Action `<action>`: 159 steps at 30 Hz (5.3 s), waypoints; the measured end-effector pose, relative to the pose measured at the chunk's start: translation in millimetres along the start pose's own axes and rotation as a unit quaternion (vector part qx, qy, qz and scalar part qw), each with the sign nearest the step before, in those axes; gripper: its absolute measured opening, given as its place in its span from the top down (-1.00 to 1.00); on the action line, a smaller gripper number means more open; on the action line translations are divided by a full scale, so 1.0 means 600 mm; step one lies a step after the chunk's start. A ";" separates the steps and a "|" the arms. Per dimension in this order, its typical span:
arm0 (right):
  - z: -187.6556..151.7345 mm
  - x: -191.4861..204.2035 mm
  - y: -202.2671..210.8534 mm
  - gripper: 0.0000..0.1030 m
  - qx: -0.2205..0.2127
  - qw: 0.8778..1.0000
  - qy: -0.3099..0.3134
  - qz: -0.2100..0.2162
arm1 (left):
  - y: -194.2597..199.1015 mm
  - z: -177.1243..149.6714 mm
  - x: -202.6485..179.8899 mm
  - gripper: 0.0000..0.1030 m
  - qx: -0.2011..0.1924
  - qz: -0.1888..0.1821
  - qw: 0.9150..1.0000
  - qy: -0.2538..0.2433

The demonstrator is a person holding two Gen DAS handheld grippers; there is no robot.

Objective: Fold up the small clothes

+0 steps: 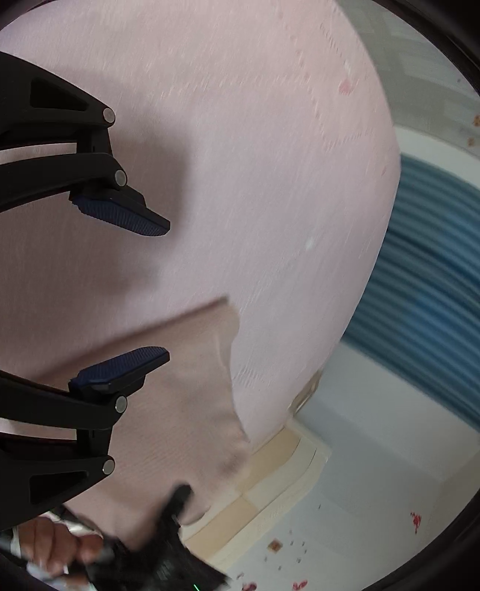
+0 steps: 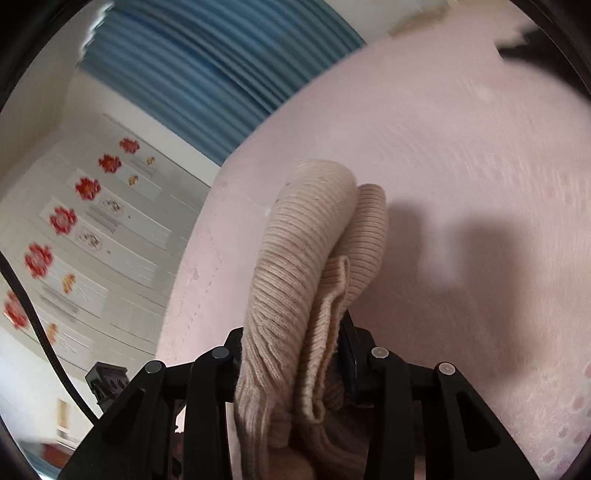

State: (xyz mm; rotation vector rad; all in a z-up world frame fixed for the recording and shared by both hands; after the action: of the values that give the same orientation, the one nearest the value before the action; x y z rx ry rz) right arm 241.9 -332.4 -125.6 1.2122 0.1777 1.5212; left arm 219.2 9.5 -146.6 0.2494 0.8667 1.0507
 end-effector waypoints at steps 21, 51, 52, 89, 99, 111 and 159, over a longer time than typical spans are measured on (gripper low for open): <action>-0.009 -0.077 -0.161 0.24 0.023 0.997 -0.032 -0.067 | -0.003 0.021 0.051 -0.16 0.017 0.034 0.999 -0.002; -0.017 -0.035 -0.072 0.17 -0.020 0.995 0.085 -0.041 | -0.047 -0.092 -0.005 0.76 0.101 0.061 0.990 -0.079; -0.018 -0.032 -0.075 0.17 -0.017 0.995 0.086 -0.038 | -0.046 -0.093 -0.002 0.70 0.103 0.060 0.990 -0.071; -0.003 0.002 -0.153 0.54 -0.031 0.986 0.152 -0.065 | -0.265 0.146 0.067 0.39 0.085 -0.009 0.996 0.011; 0.002 -0.002 -0.189 0.53 0.014 0.974 0.176 -0.139 | -0.192 0.091 0.020 0.28 0.045 0.063 0.994 -0.073; -0.011 -0.009 -0.134 0.52 -0.005 0.977 0.178 -0.119 | -0.103 0.009 0.017 0.06 0.037 0.054 0.997 -0.033; -0.040 0.030 -0.171 0.55 -0.008 0.965 0.217 -0.145 | -0.156 0.027 0.018 -0.25 0.039 0.060 0.995 -0.068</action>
State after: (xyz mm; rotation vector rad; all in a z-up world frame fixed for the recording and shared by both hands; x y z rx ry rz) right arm 292.8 -269.7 -195.3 0.7824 0.6061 1.5029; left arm 294.5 -25.3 -193.9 0.4385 0.7791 1.0992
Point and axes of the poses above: each gripper's, at about its wrist camera, not at the fingertips, and y roughly against the way its jaws point, x to its left, z to its top, the point moved 1 cm from there along -y, roughly the way its jaws point, and after that the axes turned 6 degrees about -z, right-handed, at the moved point
